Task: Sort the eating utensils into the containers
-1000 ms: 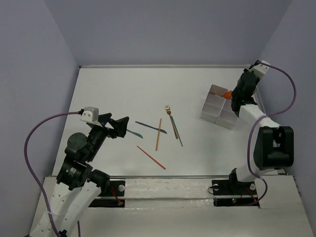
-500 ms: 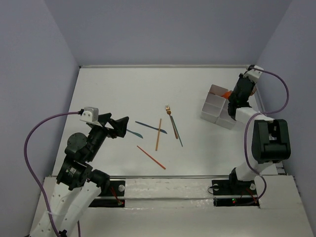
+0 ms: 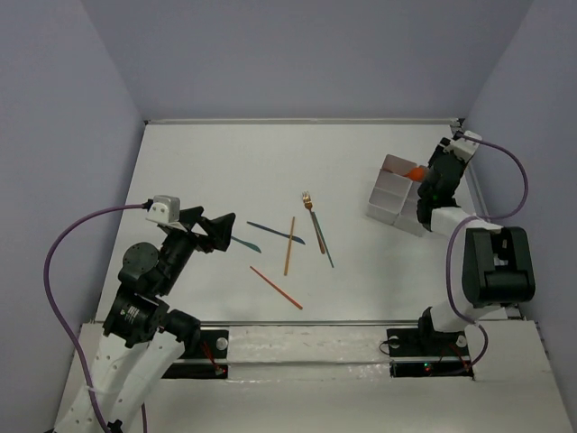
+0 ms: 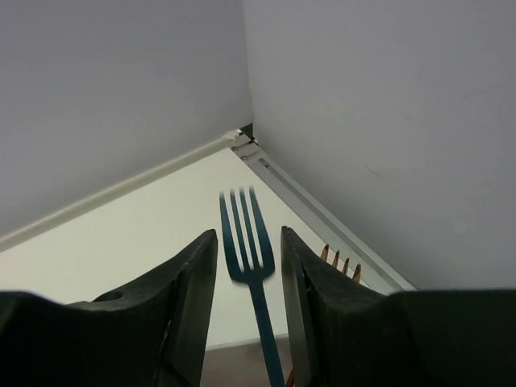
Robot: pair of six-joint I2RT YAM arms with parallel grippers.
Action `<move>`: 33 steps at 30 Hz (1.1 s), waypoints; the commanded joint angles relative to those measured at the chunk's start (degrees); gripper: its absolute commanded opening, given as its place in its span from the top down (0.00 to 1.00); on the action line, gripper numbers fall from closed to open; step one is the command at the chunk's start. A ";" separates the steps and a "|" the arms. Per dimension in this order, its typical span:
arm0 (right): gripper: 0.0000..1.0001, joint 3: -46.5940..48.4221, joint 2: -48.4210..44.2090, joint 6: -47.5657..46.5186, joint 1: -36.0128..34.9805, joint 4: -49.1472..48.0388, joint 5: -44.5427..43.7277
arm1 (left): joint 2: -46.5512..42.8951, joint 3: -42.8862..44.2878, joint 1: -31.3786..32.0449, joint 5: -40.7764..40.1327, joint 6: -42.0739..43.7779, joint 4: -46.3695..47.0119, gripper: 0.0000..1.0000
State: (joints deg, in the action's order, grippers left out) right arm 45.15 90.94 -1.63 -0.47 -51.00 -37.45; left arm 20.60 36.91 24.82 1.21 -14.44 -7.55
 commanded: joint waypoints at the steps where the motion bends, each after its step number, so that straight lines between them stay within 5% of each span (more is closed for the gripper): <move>1: 0.55 1.70 -6.90 3.46 -0.94 0.19 1.59 | -0.65 2.47 0.41 -0.34 0.64 2.81 0.01; 8: 0.56 6.53 -14.73 14.10 -5.85 23.80 13.53 | -0.21 2.47 0.41 -0.51 0.64 2.89 0.01; 13: 0.67 9.33 -14.21 17.01 -12.96 33.41 22.40 | 0.14 2.47 0.41 -0.60 0.55 2.89 0.01; 17: 0.72 16.52 -5.02 15.87 -21.13 45.95 30.84 | 0.58 2.47 -0.12 -0.60 0.64 2.72 0.01; 21: 0.67 24.79 3.09 13.06 -25.10 55.72 33.32 | 0.84 2.38 -0.12 -0.69 0.64 2.54 0.01; 33: 0.64 36.24 18.57 12.79 -32.31 67.61 34.82 | 1.20 2.38 -1.26 -0.25 0.55 2.63 0.01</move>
State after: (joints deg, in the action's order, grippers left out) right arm 76.86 108.49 11.09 -31.03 11.79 -3.38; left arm 21.37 36.91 24.25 0.99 -14.44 -7.57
